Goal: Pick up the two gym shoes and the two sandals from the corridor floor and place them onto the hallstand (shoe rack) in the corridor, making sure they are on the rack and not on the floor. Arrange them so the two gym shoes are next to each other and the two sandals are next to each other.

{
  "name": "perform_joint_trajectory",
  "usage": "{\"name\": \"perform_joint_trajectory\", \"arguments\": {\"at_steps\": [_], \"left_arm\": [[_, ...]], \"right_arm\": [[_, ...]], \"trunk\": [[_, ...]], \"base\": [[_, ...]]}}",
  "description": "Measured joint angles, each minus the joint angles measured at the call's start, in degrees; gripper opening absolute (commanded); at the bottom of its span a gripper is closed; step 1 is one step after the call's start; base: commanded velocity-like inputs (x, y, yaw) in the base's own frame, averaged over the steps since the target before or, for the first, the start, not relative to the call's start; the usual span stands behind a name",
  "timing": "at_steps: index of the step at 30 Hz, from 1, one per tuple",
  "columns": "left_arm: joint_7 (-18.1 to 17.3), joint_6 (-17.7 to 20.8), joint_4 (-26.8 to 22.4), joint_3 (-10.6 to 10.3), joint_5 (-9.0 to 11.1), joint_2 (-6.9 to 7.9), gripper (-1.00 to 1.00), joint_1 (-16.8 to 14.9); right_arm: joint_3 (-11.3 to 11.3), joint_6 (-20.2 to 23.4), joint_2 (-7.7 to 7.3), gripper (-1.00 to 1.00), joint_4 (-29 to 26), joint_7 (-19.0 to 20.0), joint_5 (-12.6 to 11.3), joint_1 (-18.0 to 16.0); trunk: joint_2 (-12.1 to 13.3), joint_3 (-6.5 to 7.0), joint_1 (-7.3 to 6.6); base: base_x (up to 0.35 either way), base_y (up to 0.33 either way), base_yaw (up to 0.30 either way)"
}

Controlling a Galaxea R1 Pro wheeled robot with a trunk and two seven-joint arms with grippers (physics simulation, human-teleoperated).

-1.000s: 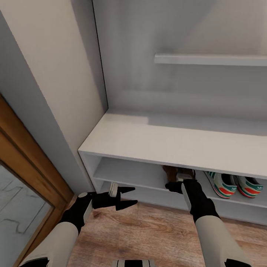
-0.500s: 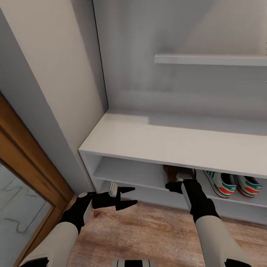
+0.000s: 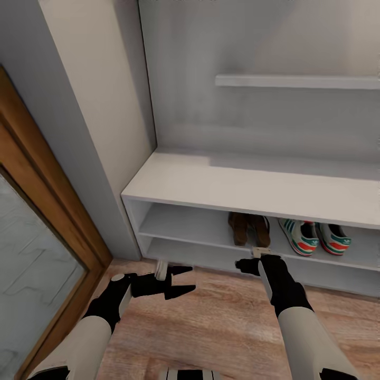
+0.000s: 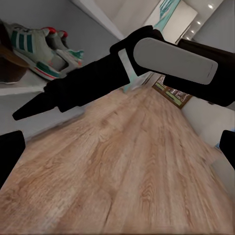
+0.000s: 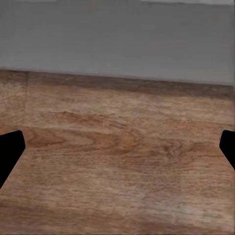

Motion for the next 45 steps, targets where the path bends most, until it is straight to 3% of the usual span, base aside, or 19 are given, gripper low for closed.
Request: {"name": "perform_joint_trajectory", "arguments": {"at_steps": [13,26,45], "left_arm": [[-0.09,0.02,0.0,0.0,0.0,0.02,1.0,0.0],[-0.04,0.02,0.0,0.0,0.01,0.02,1.0,0.0],[-0.09,0.08,0.0,0.0,0.0,0.02,1.0,0.0]], "right_arm": [[0.0,0.0,-0.01,1.0,-0.02,0.35,-0.01,0.0],[-0.06,-5.57,0.0,1.0,0.23,0.44,-0.01,0.16],[0.07,-5.99,-0.04,1.0,0.13,0.56,0.04,0.7]], "trunk": [[0.0,0.0,0.0],[0.0,0.0,-0.04],[0.0,0.0,-0.01]], "base": [[-0.317,0.0,0.0],[-0.022,0.0,0.0],[-0.072,0.0,0.0]]}}
